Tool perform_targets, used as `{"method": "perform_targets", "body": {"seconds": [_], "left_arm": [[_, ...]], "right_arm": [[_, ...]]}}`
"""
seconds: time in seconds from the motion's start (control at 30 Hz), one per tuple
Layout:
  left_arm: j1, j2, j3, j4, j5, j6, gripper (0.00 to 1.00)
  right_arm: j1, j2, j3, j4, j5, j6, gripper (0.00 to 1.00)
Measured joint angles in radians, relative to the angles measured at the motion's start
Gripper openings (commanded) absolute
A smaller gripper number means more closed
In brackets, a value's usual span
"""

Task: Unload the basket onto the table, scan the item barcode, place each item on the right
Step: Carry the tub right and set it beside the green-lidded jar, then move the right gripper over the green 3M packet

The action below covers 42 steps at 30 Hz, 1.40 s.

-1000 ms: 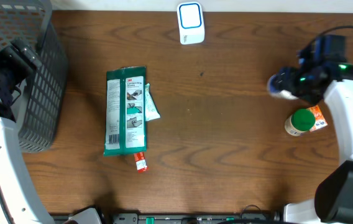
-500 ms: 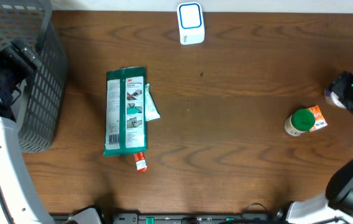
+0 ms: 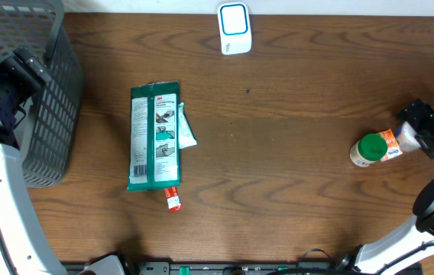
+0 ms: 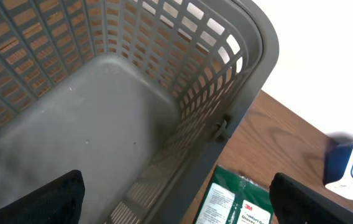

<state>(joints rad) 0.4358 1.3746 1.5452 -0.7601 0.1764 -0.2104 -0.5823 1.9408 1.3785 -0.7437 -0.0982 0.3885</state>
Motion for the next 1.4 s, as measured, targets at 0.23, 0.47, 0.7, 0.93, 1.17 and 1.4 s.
{"method": "perform_targets", "body": {"seconds": [0.23, 0.47, 0.7, 0.93, 1.17, 1.4], "left_arm": [[0.000, 0.000, 0.000, 0.000, 0.000, 0.000, 0.93], [0.000, 0.000, 0.000, 0.000, 0.000, 0.000, 0.93], [0.000, 0.000, 0.000, 0.000, 0.000, 0.000, 0.93], [0.000, 0.000, 0.000, 0.000, 0.000, 0.000, 0.93], [0.000, 0.000, 0.000, 0.000, 0.000, 0.000, 0.93], [0.000, 0.000, 0.000, 0.000, 0.000, 0.000, 0.93]], "right_arm": [[-0.024, -0.028, 0.003, -0.040, -0.010, 0.001, 0.99], [-0.023, -0.134, 0.126, -0.183, -0.014, -0.015, 0.99], [0.060, -0.206, 0.353, -0.415, -0.144, -0.144, 0.80], [0.411, -0.213, 0.399, -0.438, -0.240, -0.229, 0.28], [0.798, -0.182, 0.399, -0.346, -0.264, -0.204, 0.56], [1.091, -0.037, 0.399, -0.263, -0.322, -0.143, 0.59]]}}
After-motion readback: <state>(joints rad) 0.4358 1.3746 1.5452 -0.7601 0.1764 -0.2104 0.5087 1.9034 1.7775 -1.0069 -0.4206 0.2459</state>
